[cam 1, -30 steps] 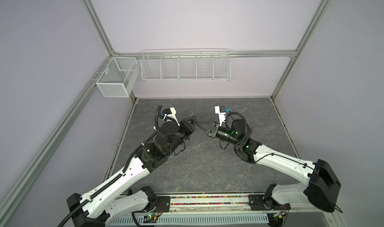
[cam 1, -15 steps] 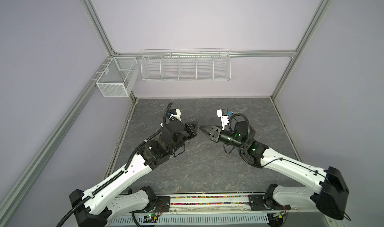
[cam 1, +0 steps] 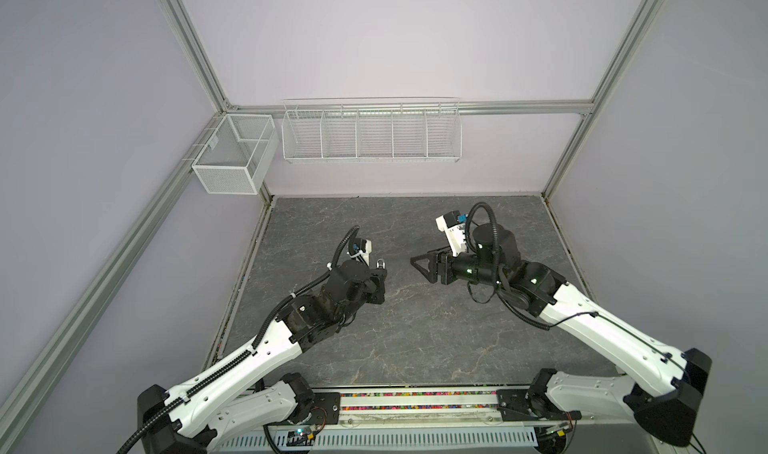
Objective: Unlock with the key
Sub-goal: 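Open the right gripper and draw it back from the unlocked blue padlock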
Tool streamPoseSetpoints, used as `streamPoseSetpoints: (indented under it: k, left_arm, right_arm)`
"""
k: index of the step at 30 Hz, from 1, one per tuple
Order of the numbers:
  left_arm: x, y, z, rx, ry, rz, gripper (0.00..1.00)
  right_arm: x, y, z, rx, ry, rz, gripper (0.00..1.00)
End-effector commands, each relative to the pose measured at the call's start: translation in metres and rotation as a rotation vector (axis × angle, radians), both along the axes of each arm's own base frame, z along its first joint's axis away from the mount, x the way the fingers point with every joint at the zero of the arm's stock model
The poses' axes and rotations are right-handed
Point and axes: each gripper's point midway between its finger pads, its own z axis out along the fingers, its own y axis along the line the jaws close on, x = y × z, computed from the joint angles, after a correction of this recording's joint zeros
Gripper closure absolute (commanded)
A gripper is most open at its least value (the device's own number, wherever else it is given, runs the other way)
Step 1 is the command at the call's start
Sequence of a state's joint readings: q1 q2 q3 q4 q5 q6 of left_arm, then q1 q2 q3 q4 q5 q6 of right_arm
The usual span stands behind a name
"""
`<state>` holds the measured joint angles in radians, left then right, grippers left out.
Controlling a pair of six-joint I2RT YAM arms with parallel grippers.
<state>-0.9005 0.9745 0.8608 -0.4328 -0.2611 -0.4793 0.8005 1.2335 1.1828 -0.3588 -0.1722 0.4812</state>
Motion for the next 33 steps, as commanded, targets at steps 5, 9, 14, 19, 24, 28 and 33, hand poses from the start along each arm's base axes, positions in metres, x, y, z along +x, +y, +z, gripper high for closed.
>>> streamPoseSetpoints:
  k: [5,9,14,19,24,28,33]
  left_arm:
    - [-0.011,-0.033,-0.005,0.085,-0.153,-0.164,1.00]
    - [-0.015,-0.049,-0.011,0.066,-0.156,-0.227,1.00]
    - [-0.012,-0.049,-0.013,0.074,-0.179,-0.210,1.00]
    - [-0.016,-0.054,-0.013,0.057,-0.179,-0.241,1.00]
    - [-0.016,-0.052,-0.012,0.060,-0.192,-0.243,1.00]
    - [-0.018,-0.049,-0.012,0.054,-0.203,-0.243,1.00]
    - [-0.022,-0.048,-0.013,0.060,-0.213,-0.270,1.00]
  right_arm:
    - [-0.002,0.003,-0.038,-0.195,0.072,0.095,0.21]
    - [0.003,0.010,-0.041,-0.237,0.076,0.121,0.19]
    - [0.017,0.007,-0.055,-0.309,0.085,0.079,0.17]
    - [0.024,0.008,-0.058,-0.335,0.110,0.060,0.16]
    - [0.033,0.006,-0.065,-0.380,0.116,0.036,0.15]
    - [0.038,0.006,-0.070,-0.402,0.125,0.027,0.15]
    - [0.042,0.003,-0.079,-0.452,0.140,0.020,0.14]
